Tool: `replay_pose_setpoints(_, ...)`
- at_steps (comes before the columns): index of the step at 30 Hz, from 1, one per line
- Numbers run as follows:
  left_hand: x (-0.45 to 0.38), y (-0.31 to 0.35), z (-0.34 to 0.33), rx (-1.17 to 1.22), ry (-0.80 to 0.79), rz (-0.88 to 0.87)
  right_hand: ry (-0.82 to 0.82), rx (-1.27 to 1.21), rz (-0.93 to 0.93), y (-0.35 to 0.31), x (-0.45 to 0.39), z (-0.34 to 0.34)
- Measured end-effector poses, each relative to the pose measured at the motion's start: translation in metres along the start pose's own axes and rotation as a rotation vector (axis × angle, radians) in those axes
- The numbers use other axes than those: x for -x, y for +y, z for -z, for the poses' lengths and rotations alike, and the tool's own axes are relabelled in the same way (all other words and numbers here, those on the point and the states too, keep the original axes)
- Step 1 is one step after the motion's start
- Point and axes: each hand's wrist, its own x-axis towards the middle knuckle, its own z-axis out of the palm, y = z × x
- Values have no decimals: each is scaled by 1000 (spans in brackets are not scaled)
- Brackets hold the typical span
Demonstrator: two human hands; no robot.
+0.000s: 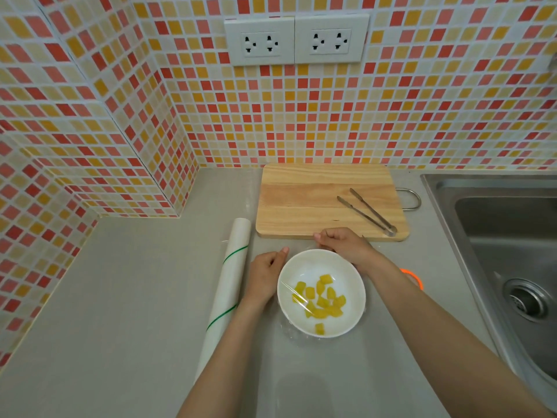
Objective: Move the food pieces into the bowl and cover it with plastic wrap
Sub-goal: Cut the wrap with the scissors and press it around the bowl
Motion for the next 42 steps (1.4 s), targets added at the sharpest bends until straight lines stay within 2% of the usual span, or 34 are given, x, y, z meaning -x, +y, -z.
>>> replay_pose_setpoints(4,2,-4,0,-125,71,-80,52,-116,22,10,-1,-2)
replay_pose_setpoints(11,4,-8,-2,-186,123,-124,107,-140,57,21,-3,-3)
replay_pose_setpoints(16,3,-8,-6,-286,191,-157,158,-342,115,25,0,-4)
replay_pose_setpoints(22,3,-9,-11,-435,192,-211,295,-180,143,27,2,-5)
replay_pose_setpoints(25,3,0,-2,-254,270,-177,328,-169,166,23,14,5)
replay_pose_setpoints(29,39,12,8,55,389,-153,427,-171,323,19,52,20)
replay_pose_setpoints(31,69,9,-3,166,341,-128,413,-228,349,26,78,7)
replay_pose_setpoints(34,92,3,-27,333,182,-58,343,-350,299,39,97,-25)
replay_pose_setpoints(42,80,2,-42,666,189,39,433,-517,235,42,99,-47)
